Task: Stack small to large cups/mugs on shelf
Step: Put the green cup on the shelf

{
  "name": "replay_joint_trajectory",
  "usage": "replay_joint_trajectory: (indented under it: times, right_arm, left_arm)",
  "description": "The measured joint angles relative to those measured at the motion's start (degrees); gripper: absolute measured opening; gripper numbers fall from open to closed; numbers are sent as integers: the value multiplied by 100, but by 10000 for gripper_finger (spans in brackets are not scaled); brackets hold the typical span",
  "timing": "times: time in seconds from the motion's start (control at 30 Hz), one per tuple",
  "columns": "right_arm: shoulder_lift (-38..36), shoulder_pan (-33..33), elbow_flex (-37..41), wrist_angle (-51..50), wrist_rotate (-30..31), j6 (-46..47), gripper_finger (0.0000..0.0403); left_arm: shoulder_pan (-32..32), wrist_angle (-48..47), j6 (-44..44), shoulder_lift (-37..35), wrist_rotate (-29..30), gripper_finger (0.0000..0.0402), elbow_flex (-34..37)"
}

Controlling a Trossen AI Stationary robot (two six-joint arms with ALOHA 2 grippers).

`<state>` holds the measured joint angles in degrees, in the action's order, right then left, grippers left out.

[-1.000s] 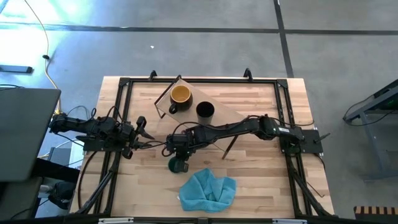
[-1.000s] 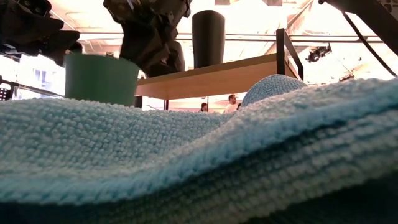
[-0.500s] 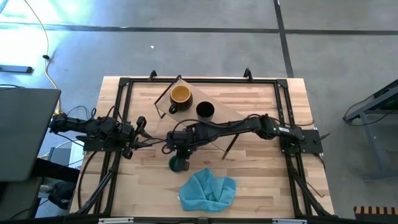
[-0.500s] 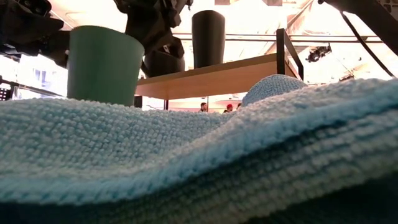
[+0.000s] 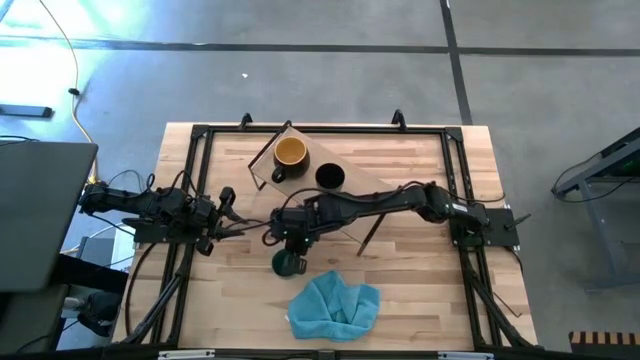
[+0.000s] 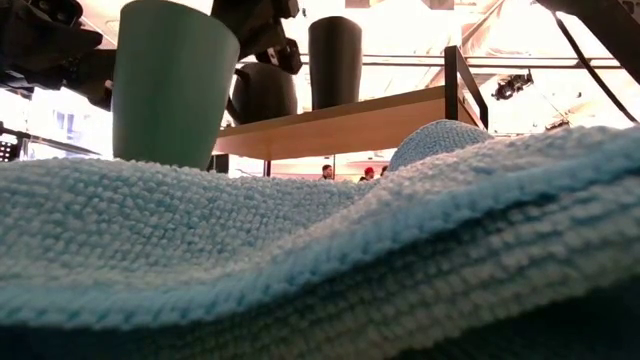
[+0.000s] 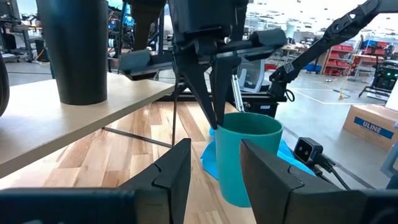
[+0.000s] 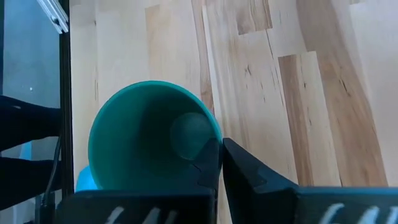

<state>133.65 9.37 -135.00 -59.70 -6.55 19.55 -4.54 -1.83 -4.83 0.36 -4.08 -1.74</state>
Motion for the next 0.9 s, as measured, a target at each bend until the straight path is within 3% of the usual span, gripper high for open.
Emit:
replay_joint_trajectory:
  times: [0.57,0.9]
  right_arm:
    - [-437,0,0,-248,-17,93,0]
    - [-901,2,0,-884,-14,277,0]
  left_arm:
    - [2,-2,-30,-1,0,124,0]
    - [2,-4,-100,0,0,124,0]
